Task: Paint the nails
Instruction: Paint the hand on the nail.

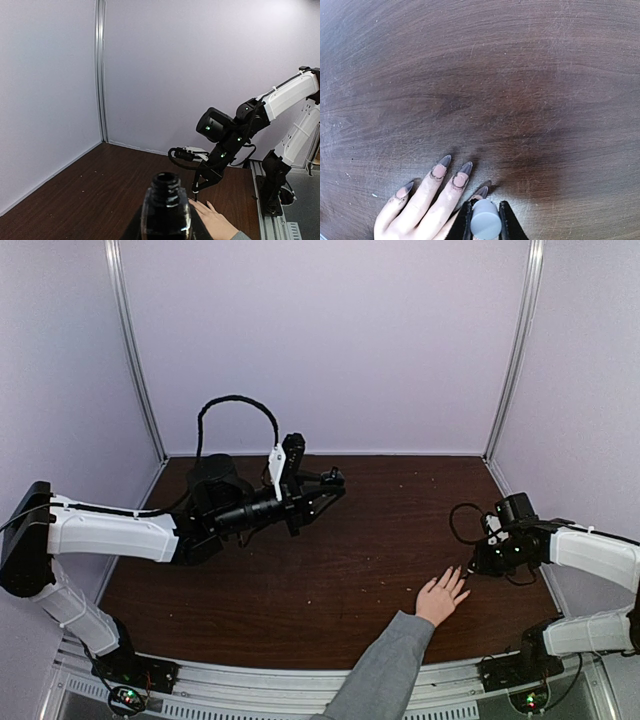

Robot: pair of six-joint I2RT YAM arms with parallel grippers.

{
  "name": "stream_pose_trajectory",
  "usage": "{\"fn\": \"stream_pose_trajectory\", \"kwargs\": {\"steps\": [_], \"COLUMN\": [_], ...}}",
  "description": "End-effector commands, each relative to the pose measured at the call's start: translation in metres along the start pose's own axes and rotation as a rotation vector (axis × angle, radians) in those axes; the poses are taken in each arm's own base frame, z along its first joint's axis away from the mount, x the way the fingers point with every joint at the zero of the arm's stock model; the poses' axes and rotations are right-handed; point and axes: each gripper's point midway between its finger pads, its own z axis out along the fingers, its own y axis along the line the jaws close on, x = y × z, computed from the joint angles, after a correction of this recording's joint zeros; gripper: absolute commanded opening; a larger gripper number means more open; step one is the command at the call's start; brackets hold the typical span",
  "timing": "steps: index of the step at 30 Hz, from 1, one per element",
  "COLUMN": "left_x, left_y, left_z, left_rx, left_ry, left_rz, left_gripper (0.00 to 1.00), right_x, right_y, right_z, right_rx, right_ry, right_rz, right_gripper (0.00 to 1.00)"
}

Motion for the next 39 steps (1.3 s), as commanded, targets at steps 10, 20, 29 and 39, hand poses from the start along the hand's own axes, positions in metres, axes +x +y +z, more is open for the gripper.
{"fn": "stream_pose_trajectory", "kwargs": {"steps": [10, 20, 29, 39], "left_x": [-0.015, -0.015, -0.016, -0.016], "left_y": [0.006, 0.005, 0.005, 0.005], "left_z": [-0.001, -0.001, -0.002, -0.002], "left_rx": [-0.016, -0.012, -0.008, -0.012], "left_ry": [-0.053, -0.053, -0.060, -0.061], "left_rz": [0.021, 0.017, 0.012, 0.009], "left_gripper": [0.00, 0.00, 0.00, 0.00], "right_x": [-0.007, -0.012, -0.013, -0.003], "right_y": [-0.009, -0.008, 0.009, 0.011], "right_z": [-0.004, -0.014, -0.023, -0.008], "right_rx": [0.048, 0.042, -0.059, -0.071], "right_ry": [-0.039, -0.082, -0.107, -0.023], "right_rz": [0.014, 0.013, -0.016, -0.018], "right_gripper": [0.00, 0.00, 0.00, 0.00]}}
